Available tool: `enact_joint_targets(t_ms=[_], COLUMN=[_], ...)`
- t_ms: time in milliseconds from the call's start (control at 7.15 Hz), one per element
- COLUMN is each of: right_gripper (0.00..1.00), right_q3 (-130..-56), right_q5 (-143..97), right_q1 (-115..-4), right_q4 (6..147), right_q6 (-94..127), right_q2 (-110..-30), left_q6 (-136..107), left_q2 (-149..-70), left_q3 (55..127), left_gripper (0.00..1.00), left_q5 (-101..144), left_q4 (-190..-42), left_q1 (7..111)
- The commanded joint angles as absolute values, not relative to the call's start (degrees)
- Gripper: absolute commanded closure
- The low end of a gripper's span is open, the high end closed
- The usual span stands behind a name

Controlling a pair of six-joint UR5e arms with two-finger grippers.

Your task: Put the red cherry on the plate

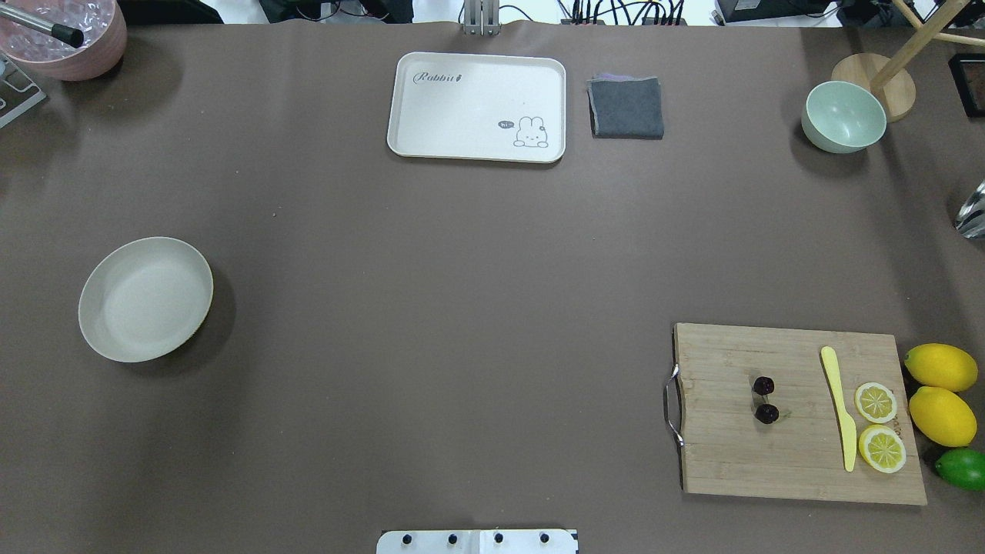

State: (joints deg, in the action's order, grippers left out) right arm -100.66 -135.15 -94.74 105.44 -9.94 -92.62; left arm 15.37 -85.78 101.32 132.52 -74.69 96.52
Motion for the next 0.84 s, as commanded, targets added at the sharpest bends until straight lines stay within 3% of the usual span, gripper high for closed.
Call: enact_joint_targets(t_ms=[0, 420, 699], right_gripper=[0.0, 0.0, 0.0], right_q3=[-101.2, -102.2, -102.7], right_q5=[-135.7, -135.7, -135.7], right_q1=[-94.7, -94.7, -94.7], right_q4=[105.5, 105.4, 105.5], right_q6=[-9.7, -8.6, -7.7], right_q2=[-93.2, -93.3, -93.3], left_q6=[15.3, 15.4, 15.8], left_q2=[-86.3, -87.2, -85.8], left_q3=[100.6, 101.4, 106.6], left_gripper=[0.02, 0.02, 0.02], left_q5=[132.6, 132.5, 132.5], left_q4=[-74.5, -74.7, -73.8], left_q1=[96.5, 95.7, 96.0])
